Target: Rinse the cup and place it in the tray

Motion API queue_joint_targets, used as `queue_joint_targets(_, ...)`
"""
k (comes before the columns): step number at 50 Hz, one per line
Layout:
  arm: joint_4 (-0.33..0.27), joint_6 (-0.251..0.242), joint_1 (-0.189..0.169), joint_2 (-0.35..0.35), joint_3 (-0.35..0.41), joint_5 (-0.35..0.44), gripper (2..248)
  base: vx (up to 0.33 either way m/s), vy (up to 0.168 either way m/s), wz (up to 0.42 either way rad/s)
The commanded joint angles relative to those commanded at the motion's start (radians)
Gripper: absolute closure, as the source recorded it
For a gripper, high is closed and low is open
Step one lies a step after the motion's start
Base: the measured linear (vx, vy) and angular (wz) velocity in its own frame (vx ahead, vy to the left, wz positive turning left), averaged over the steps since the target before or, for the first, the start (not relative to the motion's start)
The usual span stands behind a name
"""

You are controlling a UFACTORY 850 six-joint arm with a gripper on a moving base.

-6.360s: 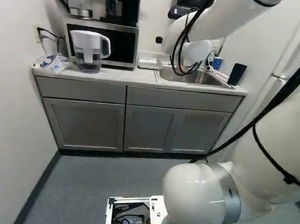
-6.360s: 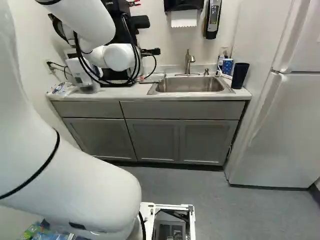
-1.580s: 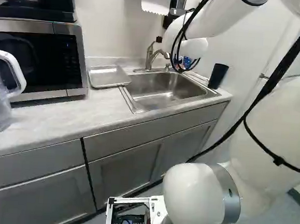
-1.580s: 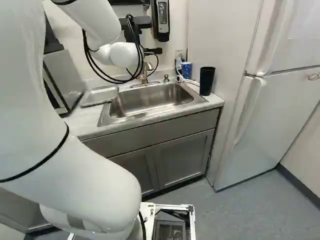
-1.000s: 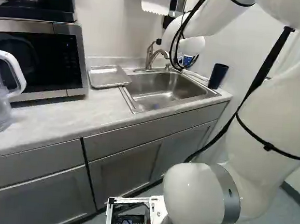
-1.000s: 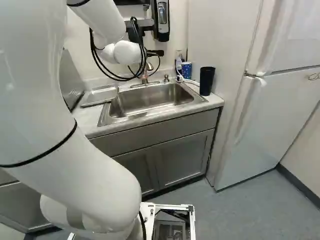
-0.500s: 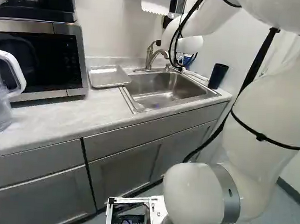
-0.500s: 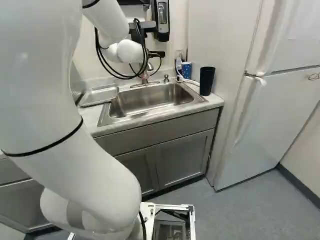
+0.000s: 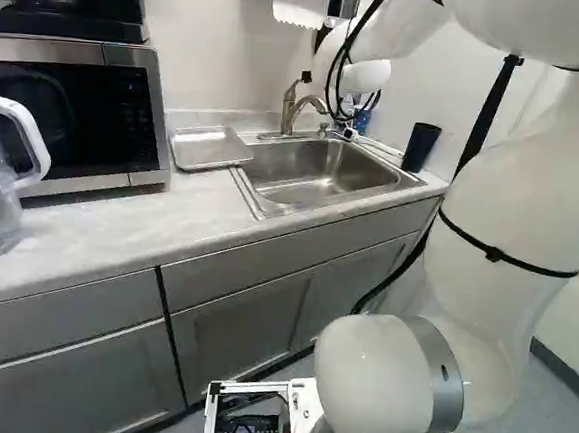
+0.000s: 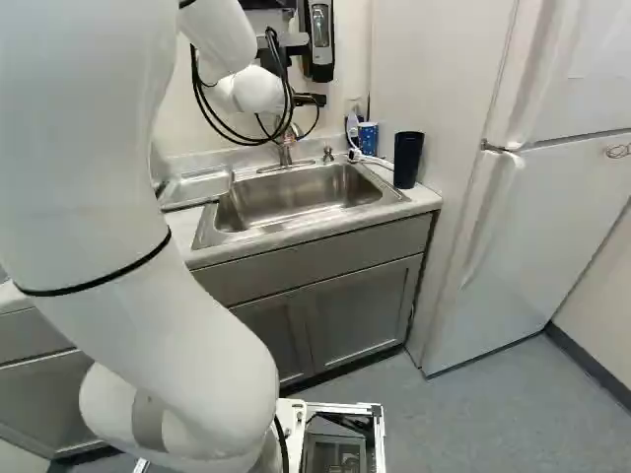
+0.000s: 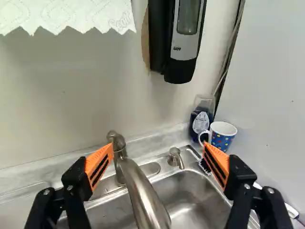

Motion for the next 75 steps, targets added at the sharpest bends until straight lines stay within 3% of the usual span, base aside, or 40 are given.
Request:
queue_joint_targets(42, 0.000, 0.000, 0.001, -0.085, -0.105, -0.138, 3, 0.000, 0.000, 0.000)
queue_joint_targets(75, 0.000, 0.000, 0.005, -0.174, -0.204, -0.147, 3, 0.000, 0.000, 0.000)
